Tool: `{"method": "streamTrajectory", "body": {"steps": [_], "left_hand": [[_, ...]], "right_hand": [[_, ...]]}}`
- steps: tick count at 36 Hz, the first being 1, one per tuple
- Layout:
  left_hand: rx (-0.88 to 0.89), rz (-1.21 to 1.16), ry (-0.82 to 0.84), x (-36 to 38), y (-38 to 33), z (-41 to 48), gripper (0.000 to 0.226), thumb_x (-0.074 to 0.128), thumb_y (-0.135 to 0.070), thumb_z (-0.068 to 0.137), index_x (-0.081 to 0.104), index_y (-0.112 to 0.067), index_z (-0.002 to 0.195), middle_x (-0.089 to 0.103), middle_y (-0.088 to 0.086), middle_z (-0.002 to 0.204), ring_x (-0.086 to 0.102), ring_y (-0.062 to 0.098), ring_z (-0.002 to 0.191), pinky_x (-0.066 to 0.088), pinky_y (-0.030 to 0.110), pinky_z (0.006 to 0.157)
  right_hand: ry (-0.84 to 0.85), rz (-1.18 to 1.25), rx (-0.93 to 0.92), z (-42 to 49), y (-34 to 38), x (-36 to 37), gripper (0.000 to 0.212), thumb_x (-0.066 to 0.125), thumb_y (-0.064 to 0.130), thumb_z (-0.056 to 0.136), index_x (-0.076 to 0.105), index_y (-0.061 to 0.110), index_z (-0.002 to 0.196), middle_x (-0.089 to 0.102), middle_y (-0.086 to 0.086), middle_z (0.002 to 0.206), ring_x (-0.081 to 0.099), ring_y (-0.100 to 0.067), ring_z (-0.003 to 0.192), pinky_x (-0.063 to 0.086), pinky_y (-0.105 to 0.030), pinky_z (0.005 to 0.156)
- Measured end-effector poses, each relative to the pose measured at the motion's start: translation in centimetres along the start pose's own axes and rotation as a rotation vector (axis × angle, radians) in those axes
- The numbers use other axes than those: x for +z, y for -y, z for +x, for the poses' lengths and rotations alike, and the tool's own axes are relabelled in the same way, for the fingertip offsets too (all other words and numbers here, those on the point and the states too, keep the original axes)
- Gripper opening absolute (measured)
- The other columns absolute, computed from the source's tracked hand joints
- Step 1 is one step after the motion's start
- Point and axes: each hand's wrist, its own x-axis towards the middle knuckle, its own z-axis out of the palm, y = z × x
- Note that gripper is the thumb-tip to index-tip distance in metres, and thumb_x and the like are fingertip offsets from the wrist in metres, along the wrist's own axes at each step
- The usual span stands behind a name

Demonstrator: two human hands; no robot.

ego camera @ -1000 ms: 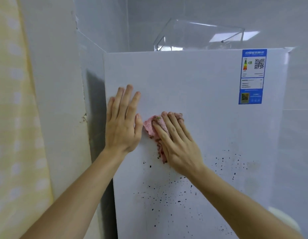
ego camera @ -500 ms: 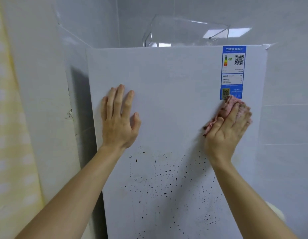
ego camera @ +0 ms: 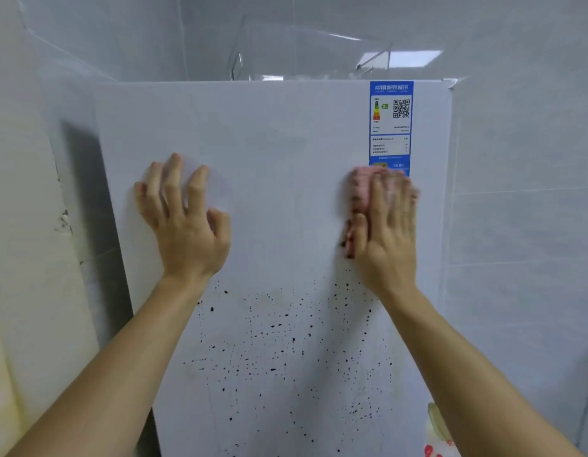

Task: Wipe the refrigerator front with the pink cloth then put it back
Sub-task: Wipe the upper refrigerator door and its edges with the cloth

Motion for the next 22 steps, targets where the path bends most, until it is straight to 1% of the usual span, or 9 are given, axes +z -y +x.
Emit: {"method": "streamTrajectory", "body": {"steps": [2, 4, 6, 9, 13, 16, 19, 22], "left_hand": [[0.007, -0.005, 0.009, -0.2, 0.3, -0.2, 0.059, 0.055, -0.009, 0.084, 0.055, -0.011, 0.143, 0.042, 0.019, 0.159, 0.032, 0.045, 0.150, 0.014, 0.062, 0.125], [0.014, -0.009, 0.014, -0.3, 0.5, -0.3, 0.059, 0.057, -0.011, 0.086, 0.054, -0.012, 0.145, 0.042, 0.017, 0.161, 0.031, 0.044, 0.151, 0.013, 0.061, 0.126], [0.018, -0.018, 0.020, -0.4, 0.5, -0.4, 0.059, 0.057, -0.012, 0.088, 0.054, -0.013, 0.146, 0.041, 0.016, 0.162, 0.031, 0.043, 0.152, 0.013, 0.060, 0.126], [0.012, -0.030, 0.038, -0.5, 0.6, -0.5, 0.058, 0.055, -0.013, 0.091, 0.052, -0.013, 0.149, 0.039, 0.016, 0.164, 0.028, 0.043, 0.153, 0.010, 0.060, 0.127], [0.020, -0.048, 0.072, -0.7, 0.8, -0.6, 0.057, 0.053, -0.016, 0.095, 0.050, -0.014, 0.151, 0.034, 0.015, 0.166, 0.023, 0.041, 0.155, 0.007, 0.059, 0.128], [0.023, -0.054, 0.099, -0.7, 1.0, -0.6, 0.057, 0.052, -0.018, 0.096, 0.048, -0.015, 0.153, 0.032, 0.014, 0.167, 0.021, 0.040, 0.156, 0.008, 0.061, 0.128], [0.020, -0.055, 0.111, -0.9, 0.9, -0.5, 0.056, 0.050, -0.020, 0.097, 0.048, -0.015, 0.153, 0.032, 0.013, 0.168, 0.021, 0.039, 0.157, 0.007, 0.060, 0.128], [0.026, -0.051, 0.127, -1.1, 0.9, -0.6, 0.057, 0.046, -0.021, 0.098, 0.047, -0.015, 0.154, 0.031, 0.013, 0.169, 0.020, 0.039, 0.157, 0.007, 0.060, 0.128]], "right_hand": [[-0.001, 0.010, 0.201, -1.4, -1.7, -0.3, 0.064, 0.032, 0.033, 0.111, 0.019, 0.002, 0.165, 0.007, -0.021, 0.173, 0.004, -0.037, 0.162, 0.002, -0.051, 0.132], [0.023, 0.032, 0.351, -3.0, -2.4, -0.6, 0.066, 0.028, 0.036, 0.110, 0.012, 0.006, 0.167, 0.003, -0.020, 0.174, -0.002, -0.033, 0.162, -0.001, -0.050, 0.132], [0.027, 0.057, 0.446, -4.3, -2.2, -0.9, 0.066, 0.027, 0.037, 0.110, 0.008, 0.010, 0.167, -0.001, -0.018, 0.175, -0.006, -0.030, 0.162, -0.002, -0.050, 0.132], [0.001, 0.086, 0.511, -5.6, -1.5, -1.0, 0.065, 0.027, 0.036, 0.110, 0.005, 0.014, 0.168, -0.003, -0.018, 0.175, -0.007, -0.030, 0.162, -0.002, -0.052, 0.132], [-0.033, 0.066, 0.483, -5.4, -1.2, -0.6, 0.063, 0.029, 0.028, 0.110, 0.010, 0.010, 0.167, -0.001, -0.021, 0.174, -0.005, -0.033, 0.162, -0.001, -0.056, 0.131], [-0.087, 0.061, 0.465, -4.2, -0.2, -0.1, 0.062, 0.031, 0.023, 0.108, 0.017, 0.005, 0.165, 0.005, -0.026, 0.172, 0.001, -0.039, 0.161, 0.000, -0.059, 0.130], [-0.073, 0.070, 0.381, -2.8, 1.5, 0.6, 0.062, 0.033, 0.022, 0.108, 0.015, 0.008, 0.166, 0.006, -0.025, 0.173, 0.001, -0.039, 0.161, -0.001, -0.056, 0.131], [-0.055, 0.071, 0.252, -1.5, 3.9, 1.4, 0.059, 0.033, 0.024, 0.109, 0.024, 0.009, 0.166, 0.011, -0.024, 0.172, 0.005, -0.038, 0.161, 0.001, -0.054, 0.132]]}}
